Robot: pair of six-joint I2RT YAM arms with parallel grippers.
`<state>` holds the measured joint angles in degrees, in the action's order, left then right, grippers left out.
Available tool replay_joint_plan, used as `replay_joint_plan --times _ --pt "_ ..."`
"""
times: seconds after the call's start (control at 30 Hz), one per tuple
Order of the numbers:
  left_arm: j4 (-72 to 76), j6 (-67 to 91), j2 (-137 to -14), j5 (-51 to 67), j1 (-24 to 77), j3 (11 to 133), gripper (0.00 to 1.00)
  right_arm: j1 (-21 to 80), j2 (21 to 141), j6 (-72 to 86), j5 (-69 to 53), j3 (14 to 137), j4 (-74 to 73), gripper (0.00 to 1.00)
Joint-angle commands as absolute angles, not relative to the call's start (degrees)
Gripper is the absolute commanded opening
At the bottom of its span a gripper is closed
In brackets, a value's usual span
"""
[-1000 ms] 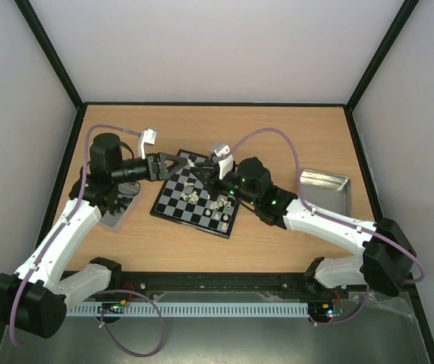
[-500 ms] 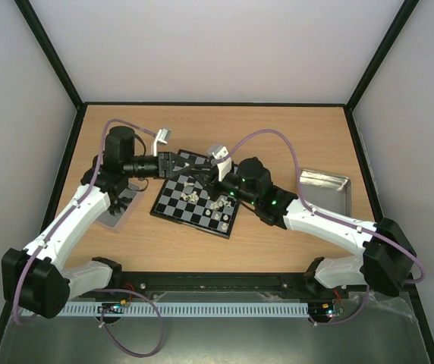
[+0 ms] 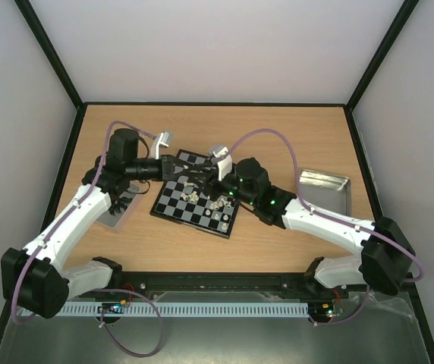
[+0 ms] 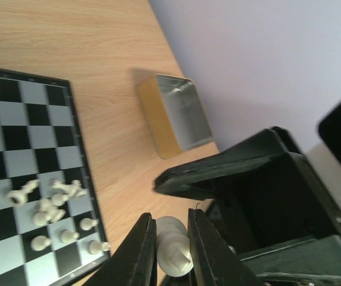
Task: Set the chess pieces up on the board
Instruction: Place the chess piece on the chessboard.
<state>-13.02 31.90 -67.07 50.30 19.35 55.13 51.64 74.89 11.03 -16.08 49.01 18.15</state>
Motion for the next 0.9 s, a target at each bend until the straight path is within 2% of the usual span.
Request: replay_joint_plan --times 0.0,0.17,0.43,0.6,0.87 --pt "-19.0 28.7 -64.8 37.1 19.7 56.0 0.06 51.4 74.1 17.4 -13.4 48.4 17.0 0.46" --pt "-24.4 27.2 -64.3 17.4 23.1 54.0 0.07 51.4 69.2 23.7 -5.8 43.1 17.6 0.53" --pt "-28.9 31.8 -69.8 -4.2 38.0 50.1 0.07 51.4 67.2 37.5 15.9 40.5 8.6 0.56" --pt "-29.0 34.9 -75.9 -11.1 45.9 50.2 0.07 51.4 67.1 45.5 24.5 39.5 3.7 0.57" --pt "-24.9 36.2 -83.3 -10.1 49.4 49.4 0.08 51.0 67.0 46.8 26.5 38.9 2.9 0.59"
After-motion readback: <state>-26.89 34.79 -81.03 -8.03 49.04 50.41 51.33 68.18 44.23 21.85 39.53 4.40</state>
